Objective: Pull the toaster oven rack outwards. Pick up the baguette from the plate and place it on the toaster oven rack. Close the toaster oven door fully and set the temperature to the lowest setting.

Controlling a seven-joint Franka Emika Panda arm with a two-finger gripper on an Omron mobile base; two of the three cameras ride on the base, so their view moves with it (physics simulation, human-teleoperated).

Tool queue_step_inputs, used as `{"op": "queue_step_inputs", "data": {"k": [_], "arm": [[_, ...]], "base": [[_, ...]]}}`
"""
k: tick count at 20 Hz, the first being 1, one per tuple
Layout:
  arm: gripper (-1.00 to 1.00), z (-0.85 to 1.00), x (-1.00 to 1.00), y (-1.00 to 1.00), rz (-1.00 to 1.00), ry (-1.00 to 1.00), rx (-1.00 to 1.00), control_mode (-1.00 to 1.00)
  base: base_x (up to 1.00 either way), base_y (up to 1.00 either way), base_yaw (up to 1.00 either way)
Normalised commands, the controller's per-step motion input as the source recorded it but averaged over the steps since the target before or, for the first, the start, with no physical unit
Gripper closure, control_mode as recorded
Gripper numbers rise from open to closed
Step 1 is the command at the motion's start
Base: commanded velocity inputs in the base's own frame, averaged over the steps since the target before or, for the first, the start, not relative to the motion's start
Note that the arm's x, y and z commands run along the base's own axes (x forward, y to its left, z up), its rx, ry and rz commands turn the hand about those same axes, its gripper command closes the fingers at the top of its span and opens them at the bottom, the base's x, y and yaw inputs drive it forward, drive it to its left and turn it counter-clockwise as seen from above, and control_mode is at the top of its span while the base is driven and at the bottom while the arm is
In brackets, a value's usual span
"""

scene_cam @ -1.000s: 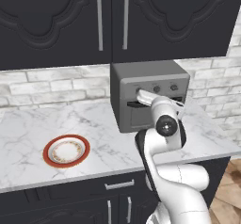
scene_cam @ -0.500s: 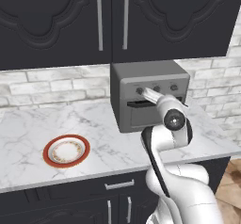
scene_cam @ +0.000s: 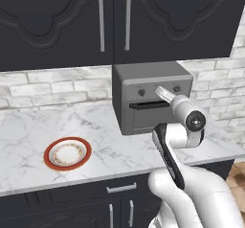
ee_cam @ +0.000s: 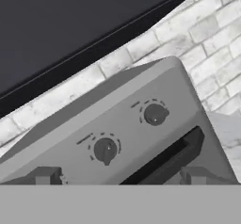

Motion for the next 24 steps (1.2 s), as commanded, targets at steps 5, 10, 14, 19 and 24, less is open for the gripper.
{"op": "queue_step_inputs", "data": {"k": [5, 10, 14, 19, 24], "arm": [[-1.0, -0.18, 0.53, 0.0, 0.25, -0.05, 0.08, -1.0], [-1.0, -0.32, 0.4, 0.0, 0.28, 0.0, 0.04, -1.0], [-1.0, -0.23, 0.29, 0.0, 0.18, -0.01, 0.0, -1.0], [-1.0, -0.01, 0.18, 0.0, 0.03, -0.17, 0.0, -1.0], [-1.0, 0.0, 0.0, 0.08, 0.0, -0.23, 0.0, -1.0]], "base": [[0.0, 0.0, 0.0], [0.0, 0.0, 0.0], [0.0, 0.0, 0.0], [0.0, 0.0, 0.0], [0.0, 0.0, 0.0]]}}
